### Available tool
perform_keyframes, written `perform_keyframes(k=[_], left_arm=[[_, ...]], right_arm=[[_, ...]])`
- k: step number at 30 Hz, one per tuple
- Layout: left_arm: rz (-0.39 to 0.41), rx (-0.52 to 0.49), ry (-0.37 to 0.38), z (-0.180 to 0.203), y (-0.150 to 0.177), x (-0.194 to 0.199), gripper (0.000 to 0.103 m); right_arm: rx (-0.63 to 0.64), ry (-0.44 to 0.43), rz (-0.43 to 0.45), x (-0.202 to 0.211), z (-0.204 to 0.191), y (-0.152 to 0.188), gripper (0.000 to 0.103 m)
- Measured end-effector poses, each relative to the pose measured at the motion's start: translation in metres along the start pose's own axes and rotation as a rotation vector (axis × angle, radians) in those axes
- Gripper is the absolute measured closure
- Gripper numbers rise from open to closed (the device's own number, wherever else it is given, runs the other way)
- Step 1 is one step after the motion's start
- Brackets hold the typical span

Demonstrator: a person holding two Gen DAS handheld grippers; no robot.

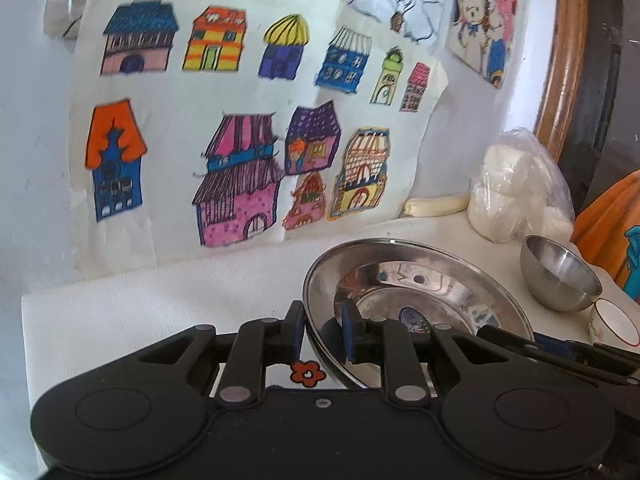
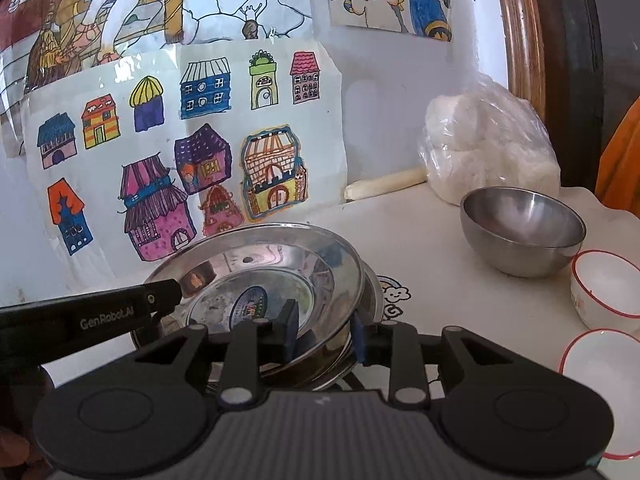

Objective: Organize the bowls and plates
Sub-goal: 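Lower the small steel plate onto the stacked plates and open both tools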

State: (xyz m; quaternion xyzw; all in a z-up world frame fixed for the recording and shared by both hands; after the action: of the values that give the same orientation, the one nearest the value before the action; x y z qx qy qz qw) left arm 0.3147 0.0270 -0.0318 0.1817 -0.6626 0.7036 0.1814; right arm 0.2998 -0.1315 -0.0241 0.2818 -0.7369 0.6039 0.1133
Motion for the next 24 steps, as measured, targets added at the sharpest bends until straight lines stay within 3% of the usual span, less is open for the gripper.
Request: perform_keyframes(k=[11, 16, 24], left_arm=[[-0.026, 0.039, 0.012, -0.004, 0.003, -0.003, 0.081], [-0.006, 0.047, 0.012, -0.005, 0.001, 0.001, 0.081], [0.0, 0.064, 0.001, -0.009, -0.001, 0.007, 0.071]], right_arm=[[0.006, -0.006, -0.003, 0.001, -0.001, 0.002, 0.067], [0.034, 0.007, 0.011, 0.003, -0.005, 0.002, 0.058], [0.047, 0.058, 0.035, 0.006, -0.001, 0.001, 0.039]])
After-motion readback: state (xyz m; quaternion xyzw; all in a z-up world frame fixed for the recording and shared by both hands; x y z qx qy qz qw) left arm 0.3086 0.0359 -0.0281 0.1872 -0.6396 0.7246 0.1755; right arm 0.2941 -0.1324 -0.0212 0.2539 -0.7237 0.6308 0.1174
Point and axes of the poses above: each gripper's, at about its wrist camera, not at the fingertips, and x roughly against the way its jaws point, z to its right, y to its underside, the point moved 5 cm from there along -x, roughly the way its jaws point, and after that the axes turned 9 degrees about -x, right-handed, at the moved point
